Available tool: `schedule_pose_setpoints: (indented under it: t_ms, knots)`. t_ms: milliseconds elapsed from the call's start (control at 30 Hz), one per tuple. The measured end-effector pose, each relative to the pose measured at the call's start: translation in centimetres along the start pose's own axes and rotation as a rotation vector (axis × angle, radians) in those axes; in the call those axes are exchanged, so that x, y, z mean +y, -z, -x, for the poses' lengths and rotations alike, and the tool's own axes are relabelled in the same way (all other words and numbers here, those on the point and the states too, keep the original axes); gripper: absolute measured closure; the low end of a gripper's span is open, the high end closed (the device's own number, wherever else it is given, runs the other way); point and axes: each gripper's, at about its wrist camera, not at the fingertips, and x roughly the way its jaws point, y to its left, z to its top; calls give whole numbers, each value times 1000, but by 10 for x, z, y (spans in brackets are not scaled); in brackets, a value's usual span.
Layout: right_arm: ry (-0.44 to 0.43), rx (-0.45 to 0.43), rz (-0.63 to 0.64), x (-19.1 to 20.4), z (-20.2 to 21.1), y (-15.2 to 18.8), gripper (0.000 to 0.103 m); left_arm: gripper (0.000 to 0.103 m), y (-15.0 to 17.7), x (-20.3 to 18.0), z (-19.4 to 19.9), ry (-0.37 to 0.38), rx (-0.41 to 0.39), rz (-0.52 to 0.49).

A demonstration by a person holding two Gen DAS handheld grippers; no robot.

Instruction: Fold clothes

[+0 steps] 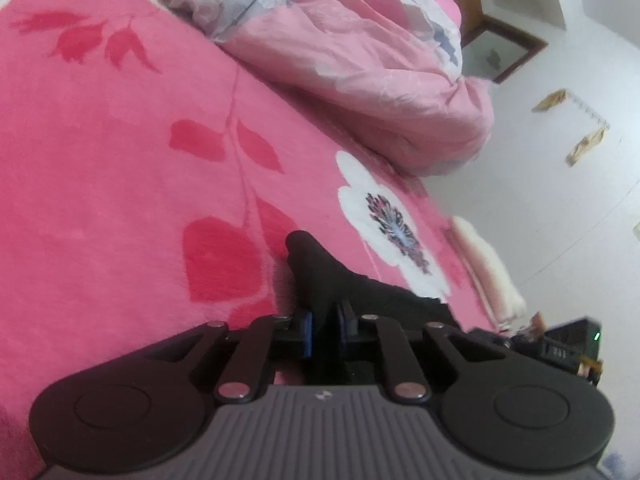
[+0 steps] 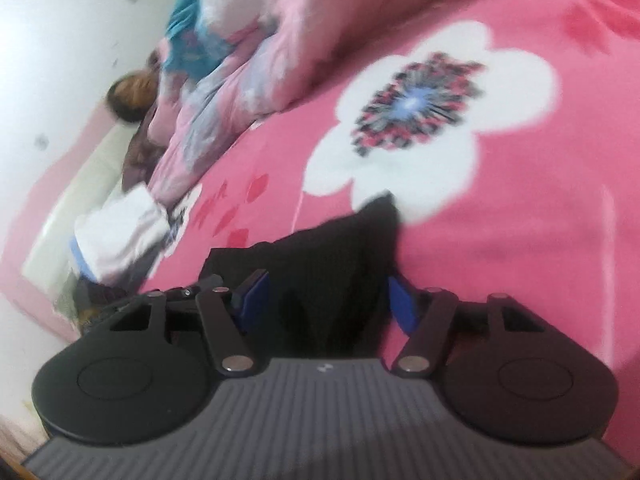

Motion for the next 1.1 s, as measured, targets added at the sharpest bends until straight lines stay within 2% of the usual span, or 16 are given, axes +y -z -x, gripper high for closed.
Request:
schedule_pose_setpoints:
  t_ms: [67,133,200,333,400,533,733,867,1100]
  knots:
    - [32,6,76,6,-7,-5,65,90,1,-5,-2,-24,-1,-26]
    - [63,0,91,10,-13,-8,88,90,2,-9,-2,-40,1,-39]
    - [59,-18,75,11,-9,-7,94,92,0,-7,-3,-31,14,-10]
    - [114,-78,154,35,1,-1,96,96,-2,-5,-1,-31,21,31]
    - [146,-112,206,52,8,1,96,97,0,-14,4,-54,7,5]
    - [192,-183,289,86,31,9,96,98,5,-40,29,-58,-71,-60]
    - [256,-306,378,133,82,32,96,98,22,-101,85,-50,-207,-216]
    - [292,-392,421,156,120,51,96,98,35,-146,122,-5,-290,-294]
    - [323,-555,423,165,197,73,96,98,54,-212,159,100,-358,-384]
